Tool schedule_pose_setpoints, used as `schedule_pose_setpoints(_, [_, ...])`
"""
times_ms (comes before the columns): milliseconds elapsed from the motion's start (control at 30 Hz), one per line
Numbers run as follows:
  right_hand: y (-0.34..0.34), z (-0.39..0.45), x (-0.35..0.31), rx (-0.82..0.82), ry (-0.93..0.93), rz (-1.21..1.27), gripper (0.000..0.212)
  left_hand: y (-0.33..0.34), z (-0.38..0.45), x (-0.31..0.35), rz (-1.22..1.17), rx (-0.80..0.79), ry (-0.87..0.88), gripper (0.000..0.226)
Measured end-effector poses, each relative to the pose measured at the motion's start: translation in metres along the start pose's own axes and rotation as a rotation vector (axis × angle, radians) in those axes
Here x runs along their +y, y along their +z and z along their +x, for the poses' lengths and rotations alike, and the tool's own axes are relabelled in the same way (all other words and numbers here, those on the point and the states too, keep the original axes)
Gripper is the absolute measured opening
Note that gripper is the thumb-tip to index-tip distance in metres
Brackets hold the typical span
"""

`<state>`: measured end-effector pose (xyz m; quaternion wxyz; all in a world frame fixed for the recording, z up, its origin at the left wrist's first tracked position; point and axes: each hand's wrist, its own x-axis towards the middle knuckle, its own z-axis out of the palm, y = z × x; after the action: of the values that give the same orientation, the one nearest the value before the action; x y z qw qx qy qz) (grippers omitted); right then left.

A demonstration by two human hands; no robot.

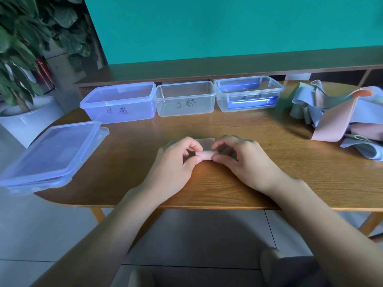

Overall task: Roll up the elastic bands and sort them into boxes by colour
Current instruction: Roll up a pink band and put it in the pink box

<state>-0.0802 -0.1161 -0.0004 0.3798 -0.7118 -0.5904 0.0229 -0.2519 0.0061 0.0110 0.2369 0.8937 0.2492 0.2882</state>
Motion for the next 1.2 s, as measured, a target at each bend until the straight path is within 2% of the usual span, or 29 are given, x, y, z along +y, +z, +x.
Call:
schedule_pose_setpoints(200, [-0.008, -0.017, -0.005, -0.044, -0.037, 0.019, 0.009, -0.004, -0.014, 0.002, 0.021, -0.046, 0.024, 0.009])
schedule_pose_setpoints(333, [-0.005, -0.013, 0.0, 0.004, -0.019, -0.017, 0.014, -0.004, -0.011, 0.0, 0.022, -0.001, 0.039, 0.01])
schedule_pose_setpoints(533, [0.001, -0.004, 0.004, 0.048, -0.018, -0.081, 0.014, 0.002, -0.006, -0.005, 0.09, -0.041, 0.032, 0.03])
schedule_pose_setpoints(633, [0.002, -0.001, 0.0, 0.082, -0.011, 0.009, 0.012, 0.005, -0.001, -0.007, 0.105, -0.054, 0.024, 0.029])
schedule_pose_setpoints(767, [0.002, 0.0, -0.006, 0.043, -0.048, 0.07, 0.006, 0.007, 0.004, -0.01, 0.104, -0.028, 0.021, 0.029])
schedule_pose_setpoints(1000, [0.005, 0.005, 0.001, 0.015, -0.009, -0.035, 0.021, 0.006, 0.006, -0.008, 0.021, 0.016, 0.097, 0.021])
schedule_pose_setpoints(1200, [0.007, 0.009, 0.004, 0.01, -0.032, -0.071, 0.027, 0.011, 0.011, -0.011, 0.09, -0.015, 0.096, 0.019])
